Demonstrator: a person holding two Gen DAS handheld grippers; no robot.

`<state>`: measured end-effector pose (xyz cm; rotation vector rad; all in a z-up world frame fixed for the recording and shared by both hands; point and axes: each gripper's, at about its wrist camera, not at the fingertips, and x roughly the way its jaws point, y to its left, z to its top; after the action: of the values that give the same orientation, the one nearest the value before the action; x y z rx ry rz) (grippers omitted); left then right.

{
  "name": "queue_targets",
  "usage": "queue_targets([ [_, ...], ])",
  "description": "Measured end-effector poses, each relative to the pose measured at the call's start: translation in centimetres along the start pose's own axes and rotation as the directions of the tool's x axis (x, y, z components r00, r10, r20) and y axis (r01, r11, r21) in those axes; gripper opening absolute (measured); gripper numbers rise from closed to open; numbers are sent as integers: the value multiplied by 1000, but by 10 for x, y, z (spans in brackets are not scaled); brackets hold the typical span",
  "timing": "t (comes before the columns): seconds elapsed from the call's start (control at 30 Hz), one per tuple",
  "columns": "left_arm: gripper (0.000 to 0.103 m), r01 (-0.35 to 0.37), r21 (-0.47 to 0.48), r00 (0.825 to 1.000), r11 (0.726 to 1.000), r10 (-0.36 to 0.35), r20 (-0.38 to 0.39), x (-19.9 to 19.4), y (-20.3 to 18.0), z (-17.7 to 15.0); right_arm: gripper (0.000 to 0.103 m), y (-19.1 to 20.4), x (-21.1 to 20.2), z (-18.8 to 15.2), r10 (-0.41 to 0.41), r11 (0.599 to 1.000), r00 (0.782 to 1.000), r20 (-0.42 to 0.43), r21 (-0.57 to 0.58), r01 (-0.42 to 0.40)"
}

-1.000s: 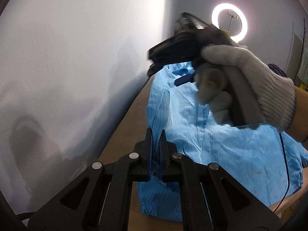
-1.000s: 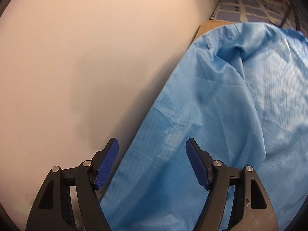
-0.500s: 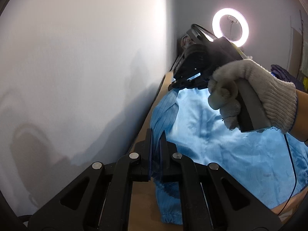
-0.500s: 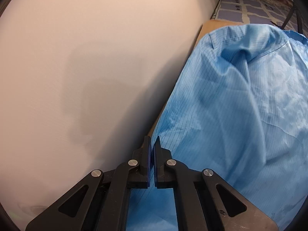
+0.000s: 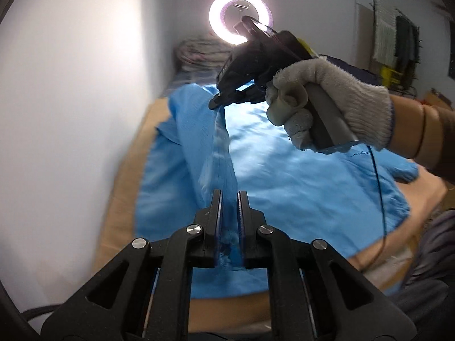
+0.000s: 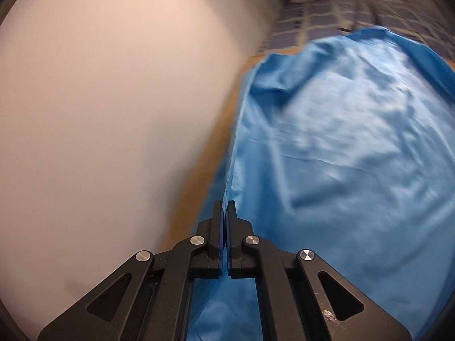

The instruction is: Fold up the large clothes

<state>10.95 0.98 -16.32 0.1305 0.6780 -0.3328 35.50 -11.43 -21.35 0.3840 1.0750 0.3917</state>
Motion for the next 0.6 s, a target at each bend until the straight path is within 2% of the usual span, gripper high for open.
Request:
queue_targets([
  [0.07, 8, 32, -40, 999, 999, -32, -6, -4, -1, -3, 0, -16, -16, -13, -12, 1000, 1000, -2, 24, 12],
  [0.13, 16, 65, -115, 998, 991, -67, -11, -5, 6, -7, 0, -35, -21, -20, -25, 999, 1000, -4, 42, 26],
  [0.2, 41, 79, -181, 996, 980, -83, -18, -9, 17, -12, 0, -53, -23, -29, -43, 997, 999, -14, 57, 43],
  [0.33, 42, 101, -329, 986, 939, -140, -95, 13, 42, -32, 0, -85, -25, -43, -77, 992, 997, -29, 100, 80],
  [0.47, 42, 124, -469, 961, 874, -224, -164, 49, 59, -50, 0, -104, -25, -58, -112, 986, 993, -43, 118, 117],
  [0.53, 42, 133, -512, 948, 849, -259, -183, 64, 65, -56, 1, -109, -24, -63, -123, 986, 991, -62, 104, 129],
  [0.6, 42, 137, -533, 937, 835, -284, -205, 80, 66, -58, 2, -109, -25, -67, -114, 988, 990, -80, 91, 121],
])
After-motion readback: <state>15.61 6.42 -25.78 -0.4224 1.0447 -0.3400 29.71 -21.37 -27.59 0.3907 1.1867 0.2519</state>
